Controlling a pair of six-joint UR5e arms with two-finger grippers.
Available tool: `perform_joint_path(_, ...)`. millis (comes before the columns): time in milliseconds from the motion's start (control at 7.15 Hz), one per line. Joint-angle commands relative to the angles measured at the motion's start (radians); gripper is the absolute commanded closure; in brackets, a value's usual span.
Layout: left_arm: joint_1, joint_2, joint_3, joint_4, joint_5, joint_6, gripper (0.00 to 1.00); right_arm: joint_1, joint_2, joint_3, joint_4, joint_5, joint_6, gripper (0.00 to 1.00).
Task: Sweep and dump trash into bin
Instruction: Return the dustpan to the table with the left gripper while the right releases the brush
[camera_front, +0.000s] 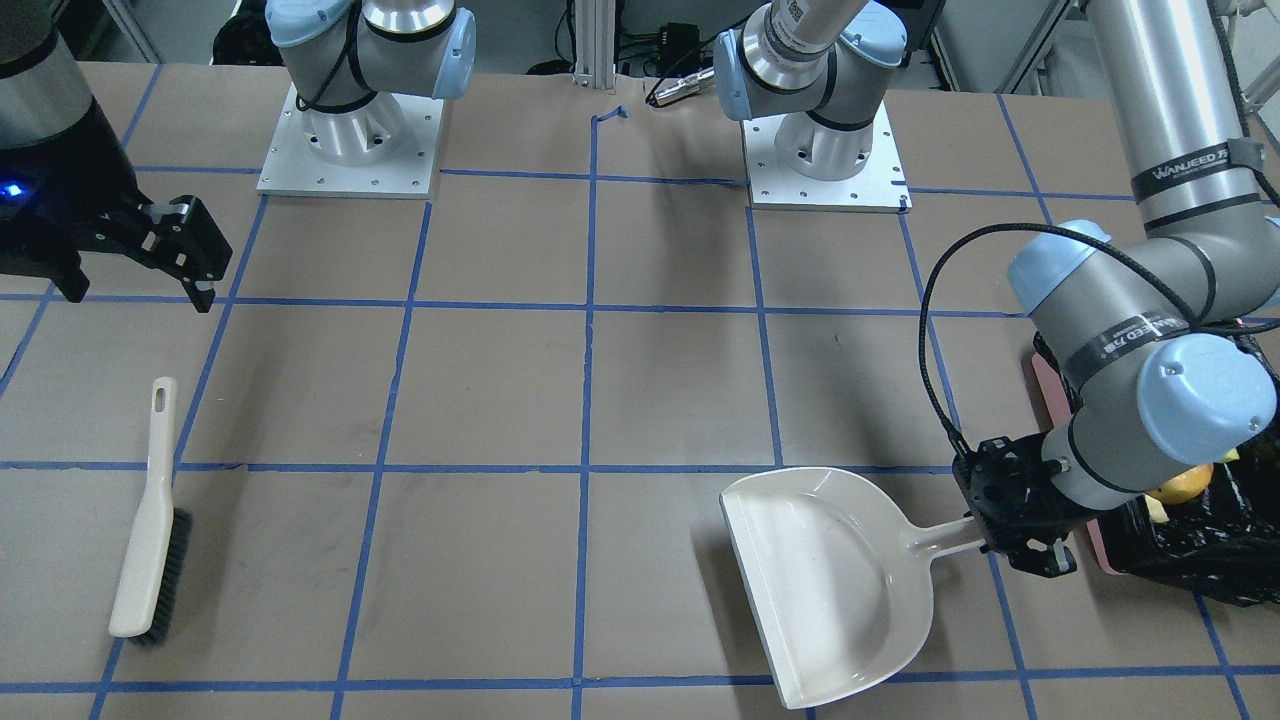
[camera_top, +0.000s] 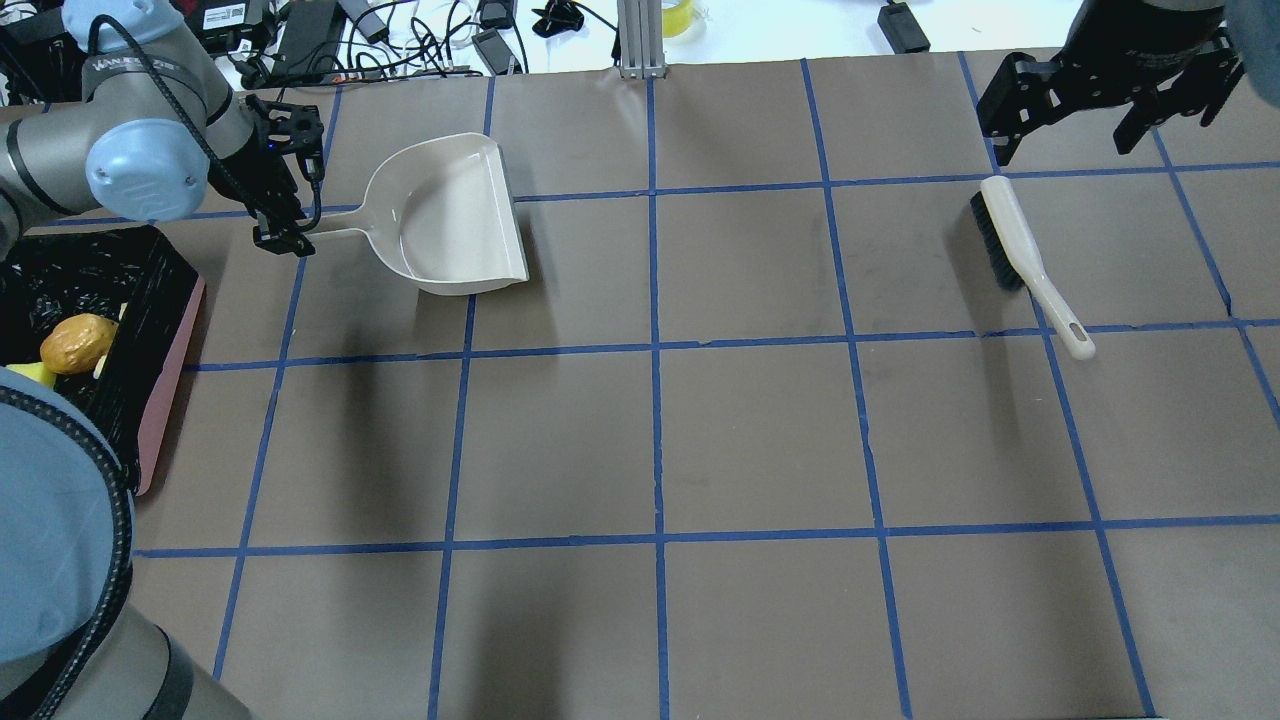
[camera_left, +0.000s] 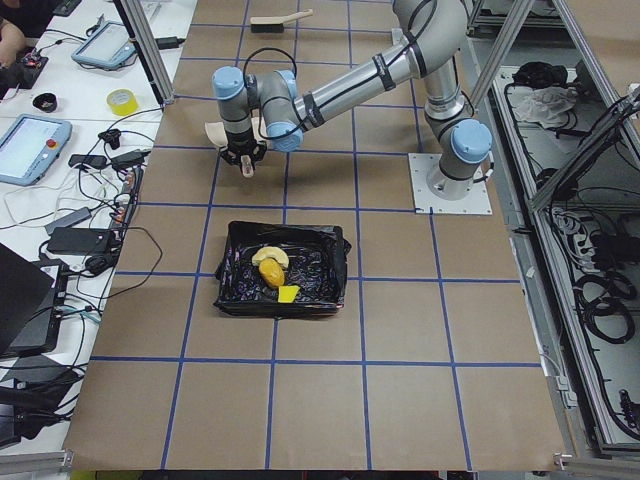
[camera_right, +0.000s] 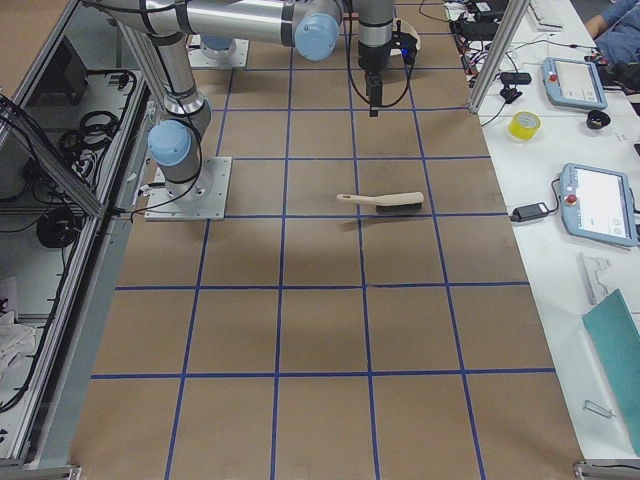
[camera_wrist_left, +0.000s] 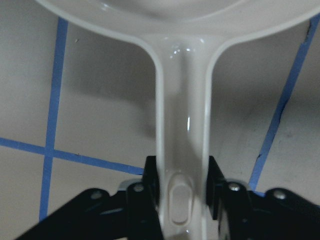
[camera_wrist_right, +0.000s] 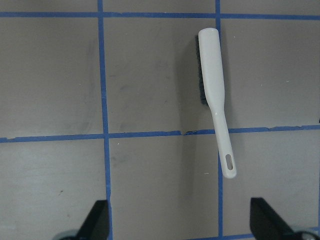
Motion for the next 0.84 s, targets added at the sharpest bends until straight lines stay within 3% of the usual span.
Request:
perform_joint_path(0,-0.005,-0.035,-0.009,0.063,0.001,0.15,1.0,0.041,-0.03,-0.002,0.027,0.023,0.07,0.0)
perform_joint_path(280,-0.005,-0.043,-0.012,0.062,0.004,0.207,1.0,0.123,-0.022,0.007,0.027,0.028,0.2,0.0)
perform_joint_path(699,-0.005,-0.051,-0.029,0.062,0.013,0.19,1.0,0.128,-0.025,0.01,0.026,0.029,0.192,0.0)
